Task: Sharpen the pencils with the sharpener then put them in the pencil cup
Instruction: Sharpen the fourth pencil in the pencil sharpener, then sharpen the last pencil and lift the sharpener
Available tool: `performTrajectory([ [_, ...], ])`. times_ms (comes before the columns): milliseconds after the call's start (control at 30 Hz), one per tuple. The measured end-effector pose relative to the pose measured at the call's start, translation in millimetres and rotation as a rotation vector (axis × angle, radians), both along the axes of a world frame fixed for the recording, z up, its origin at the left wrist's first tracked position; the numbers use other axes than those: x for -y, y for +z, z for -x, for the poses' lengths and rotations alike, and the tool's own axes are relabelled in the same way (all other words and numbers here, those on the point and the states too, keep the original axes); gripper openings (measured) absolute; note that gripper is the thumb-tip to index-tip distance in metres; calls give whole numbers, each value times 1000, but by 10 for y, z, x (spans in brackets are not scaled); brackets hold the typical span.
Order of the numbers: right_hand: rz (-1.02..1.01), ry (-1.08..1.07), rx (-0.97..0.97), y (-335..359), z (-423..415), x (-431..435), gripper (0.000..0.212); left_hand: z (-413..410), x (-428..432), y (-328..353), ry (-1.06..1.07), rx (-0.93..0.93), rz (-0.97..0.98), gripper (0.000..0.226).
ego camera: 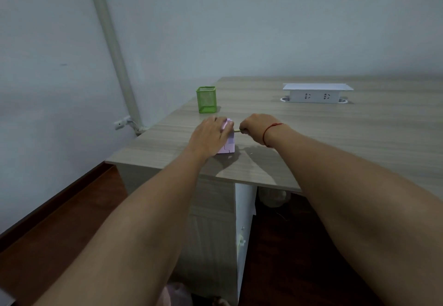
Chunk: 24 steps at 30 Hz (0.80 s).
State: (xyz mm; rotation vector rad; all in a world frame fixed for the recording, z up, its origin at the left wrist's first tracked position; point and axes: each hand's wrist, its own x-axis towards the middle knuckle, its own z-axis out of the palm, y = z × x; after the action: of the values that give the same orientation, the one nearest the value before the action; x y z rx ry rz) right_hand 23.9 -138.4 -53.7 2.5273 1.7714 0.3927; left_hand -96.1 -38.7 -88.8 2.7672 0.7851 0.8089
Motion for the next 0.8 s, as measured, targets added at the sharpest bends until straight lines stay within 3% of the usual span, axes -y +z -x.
performTrajectory([
  [167,2,-93,-20,7,-250,278,32,65,-29,25,17,150,245,37],
  [267,-21,-204,-32,59,-540,647,26,50,-50,31,35,181,298,37],
  [367,-53,-248,-73,15,-621,801,27,-81,48,24,16,124,173,38],
  [500,-58,-292,-98,-96,-671,806,27,-76,13,-38,31,111,162,45],
  [800,-96,-322,-66,-212,-767,856,22,-128,-27,-82,34,153,124,35],
])
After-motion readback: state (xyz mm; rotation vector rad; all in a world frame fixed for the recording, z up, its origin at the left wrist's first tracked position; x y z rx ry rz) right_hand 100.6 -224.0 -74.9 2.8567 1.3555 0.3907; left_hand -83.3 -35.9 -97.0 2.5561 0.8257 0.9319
